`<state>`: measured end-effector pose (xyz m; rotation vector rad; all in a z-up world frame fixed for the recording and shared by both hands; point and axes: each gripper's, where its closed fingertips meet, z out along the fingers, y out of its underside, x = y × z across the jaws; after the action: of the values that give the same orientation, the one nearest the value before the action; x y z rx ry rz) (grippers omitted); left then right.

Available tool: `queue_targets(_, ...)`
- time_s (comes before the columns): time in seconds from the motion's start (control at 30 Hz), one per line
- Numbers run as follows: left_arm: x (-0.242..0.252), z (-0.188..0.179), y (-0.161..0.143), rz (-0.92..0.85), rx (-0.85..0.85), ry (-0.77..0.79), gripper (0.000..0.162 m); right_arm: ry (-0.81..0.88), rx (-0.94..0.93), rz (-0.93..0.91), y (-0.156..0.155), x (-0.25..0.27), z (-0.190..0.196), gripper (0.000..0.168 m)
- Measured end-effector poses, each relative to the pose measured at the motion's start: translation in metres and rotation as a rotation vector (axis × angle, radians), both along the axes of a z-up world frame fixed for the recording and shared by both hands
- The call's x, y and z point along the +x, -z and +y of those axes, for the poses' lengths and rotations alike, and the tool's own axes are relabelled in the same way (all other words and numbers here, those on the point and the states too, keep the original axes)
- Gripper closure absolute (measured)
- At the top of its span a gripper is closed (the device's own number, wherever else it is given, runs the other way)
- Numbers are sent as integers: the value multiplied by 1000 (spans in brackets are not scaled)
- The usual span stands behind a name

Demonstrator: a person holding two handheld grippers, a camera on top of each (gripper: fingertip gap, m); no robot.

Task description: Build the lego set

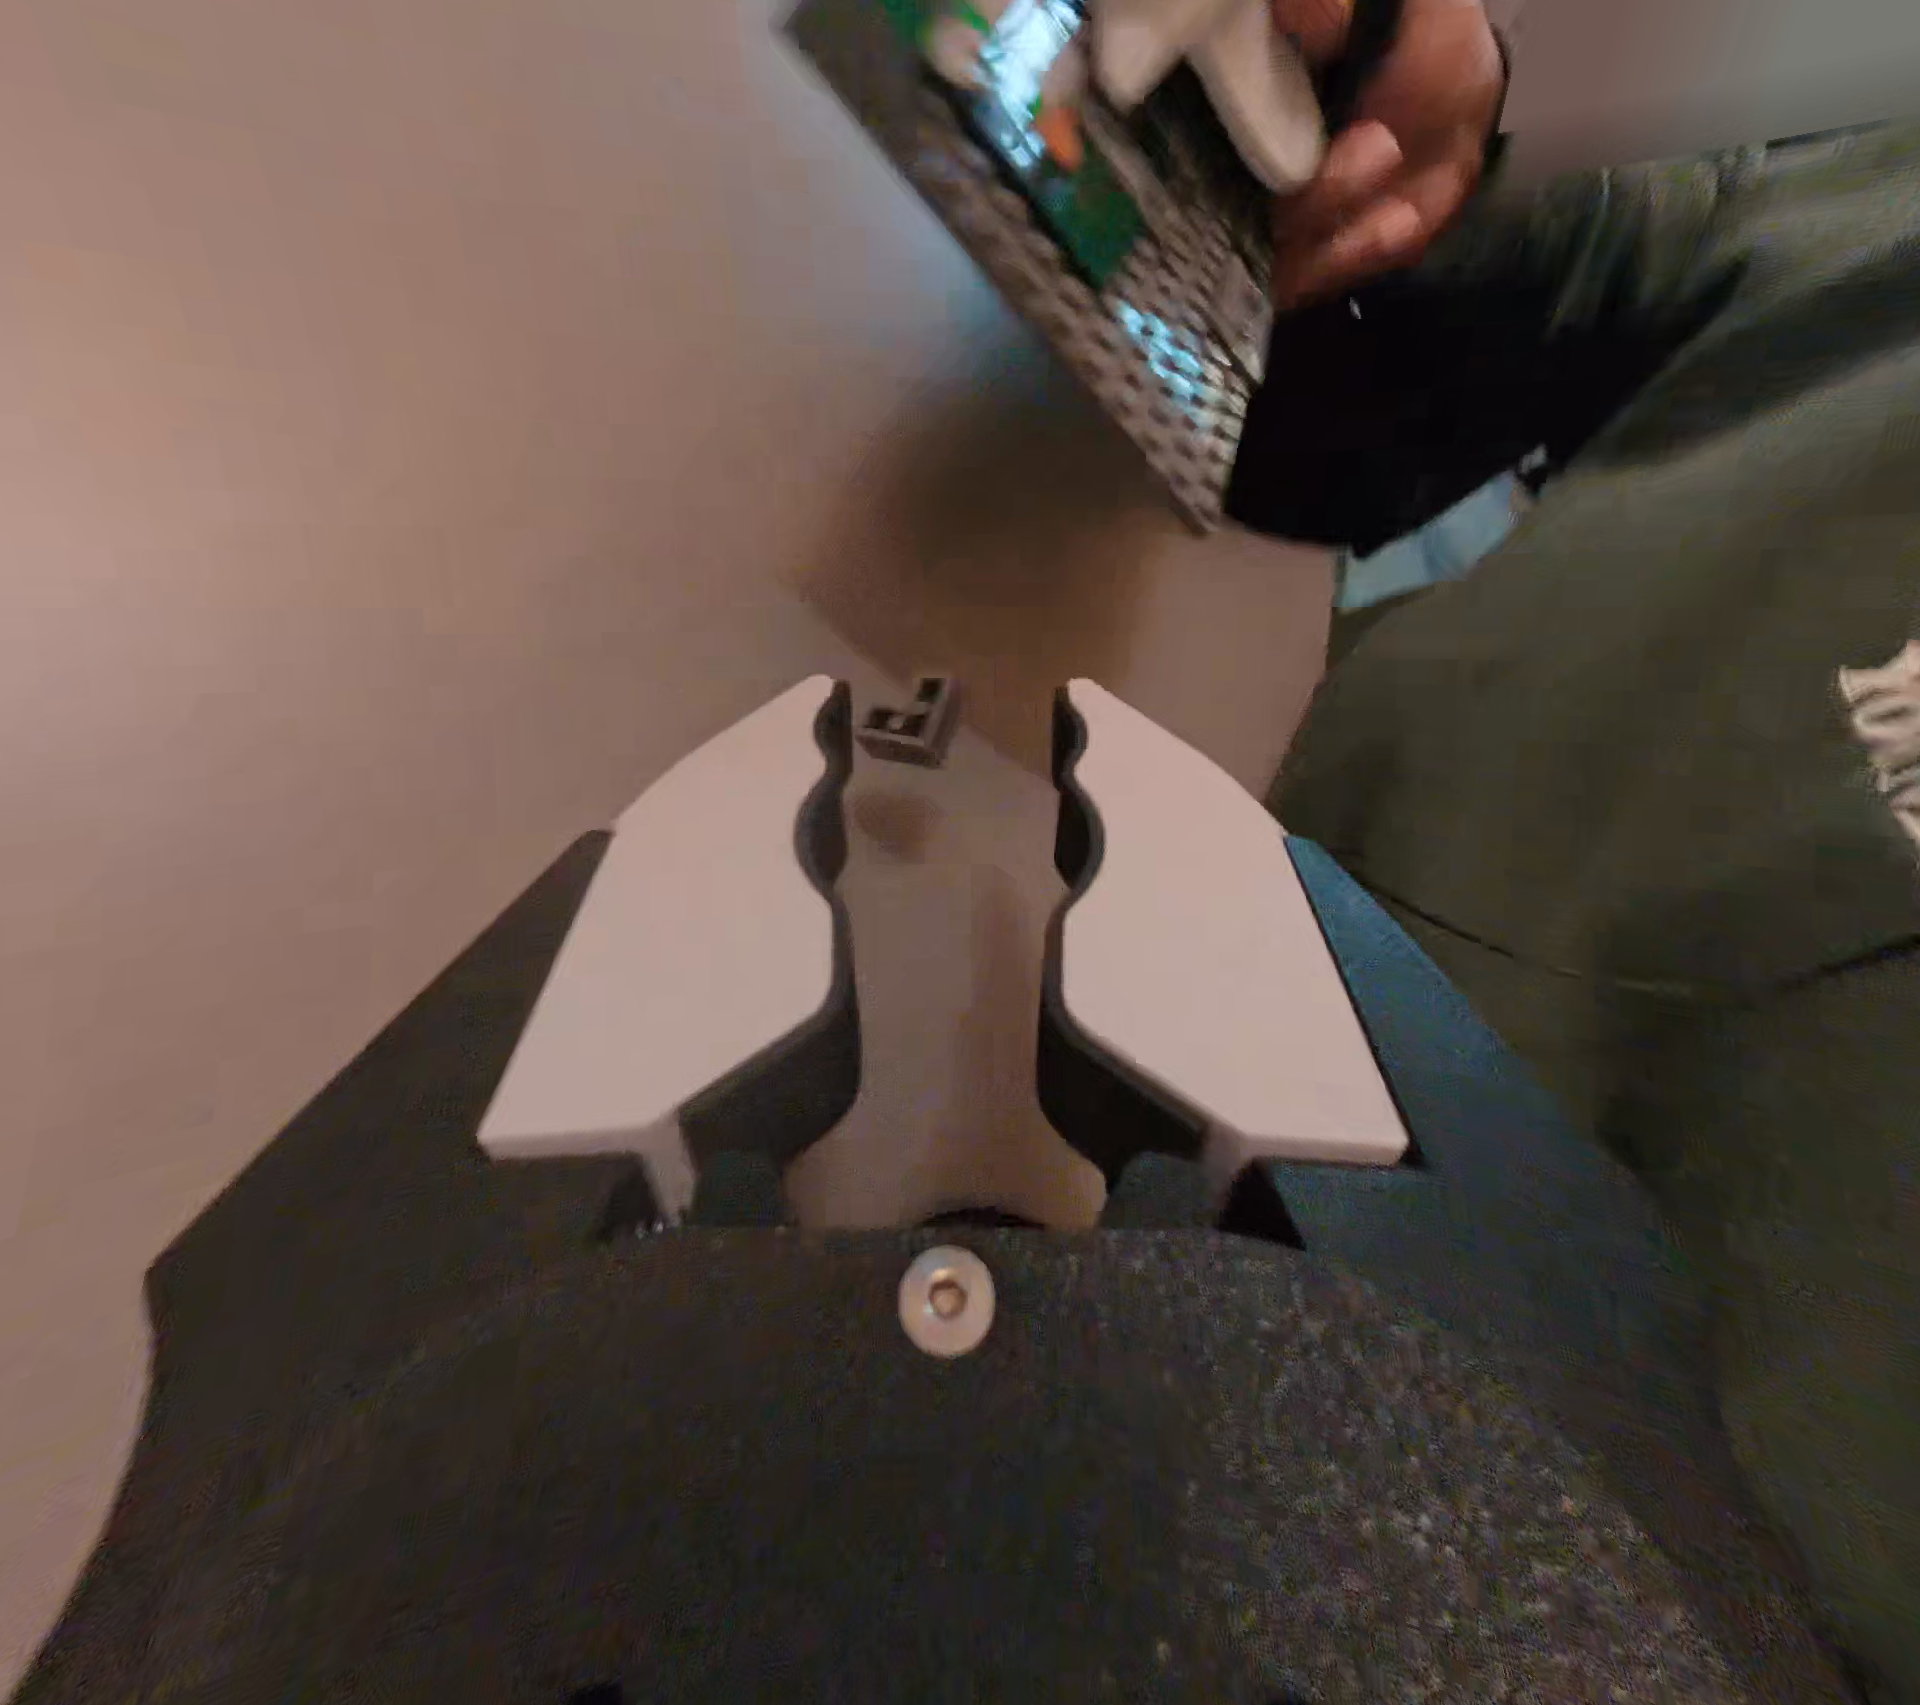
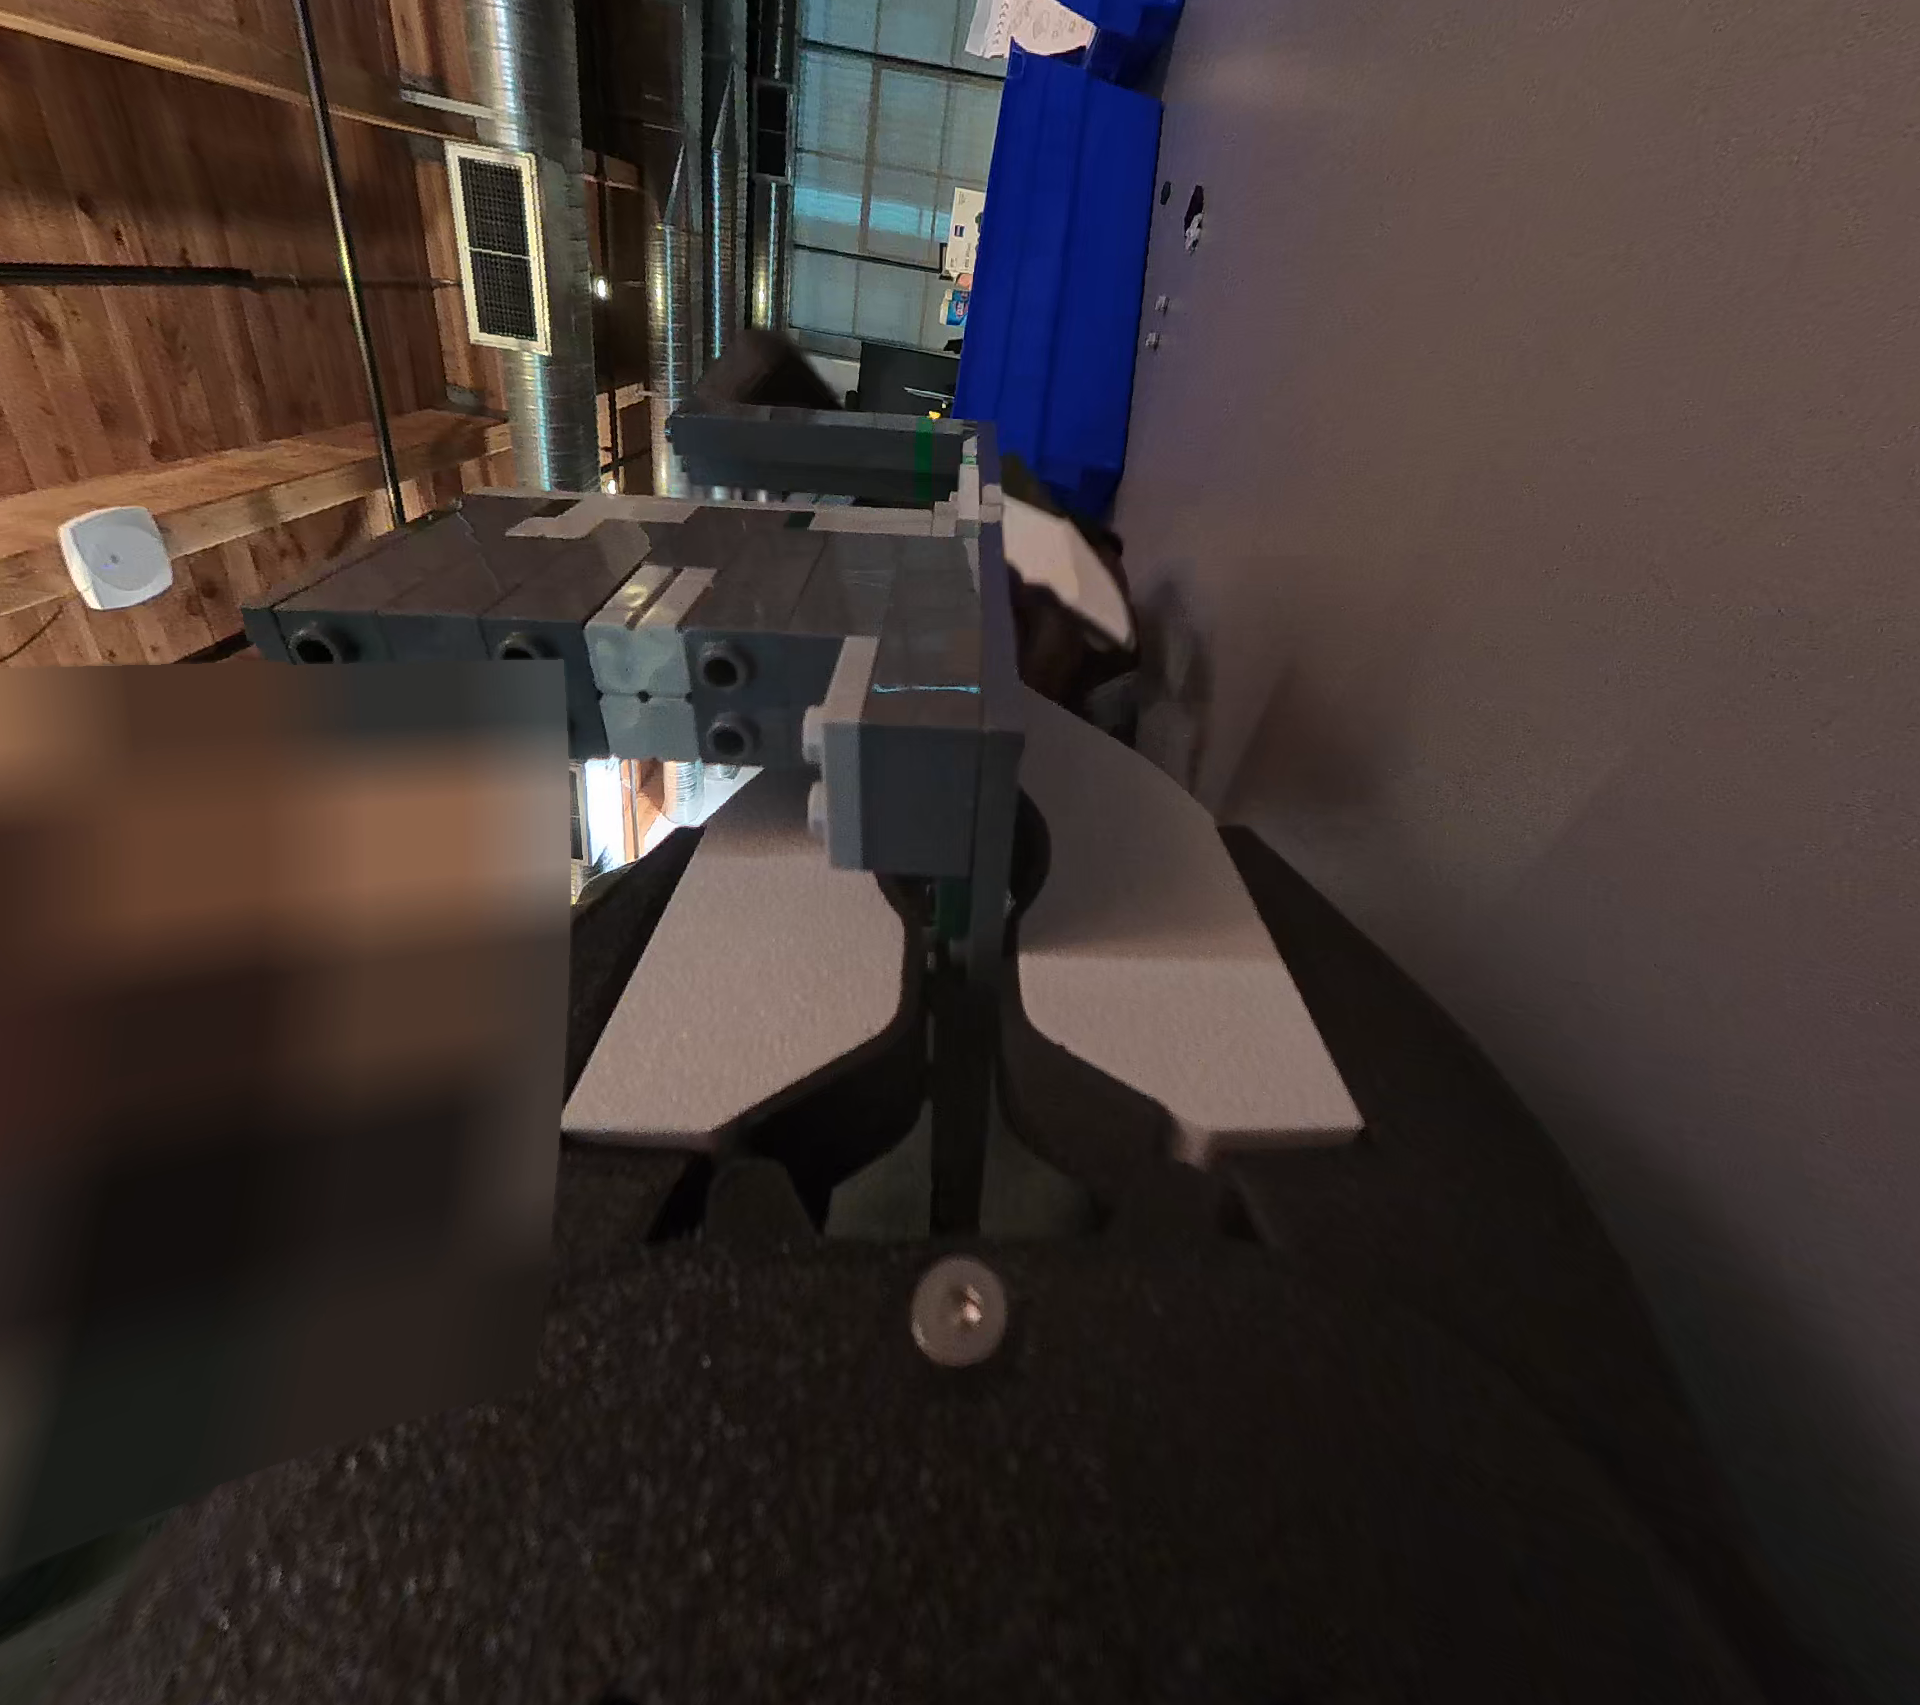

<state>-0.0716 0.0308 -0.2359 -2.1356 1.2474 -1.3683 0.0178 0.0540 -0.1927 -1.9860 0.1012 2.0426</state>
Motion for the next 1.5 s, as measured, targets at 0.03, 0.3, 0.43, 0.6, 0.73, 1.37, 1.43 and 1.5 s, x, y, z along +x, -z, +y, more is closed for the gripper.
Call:
queue_targets(0.03,-6,10,2,3,9,-40,127,-1,1,2,0,0,0,161)
queue_targets(0.3,-24,21,12,94,215,-53,132,-1,1,4,1,1,1,161)
queue_targets(0.43,-12,19,12,107,432,18,132,8,5,-2,1,4,3,161)
queue_targets(0.6,9,29,24,192,479,19,133,18,11,-10,-1,6,3,160)
queue_targets(0.73,23,35,34,262,370,-69,129,33,16,-12,-1,10,3,161)
queue_targets(1.37,7,49,24,276,427,-90,131,52,22,4,4,18,0,160)
queue_targets(1.43,13,42,23,268,418,-99,129,56,22,1,5,19,0,160)
queue_targets(1.5,16,42,25,282,417,-142,127,58,26,-1,4,20,0,160)
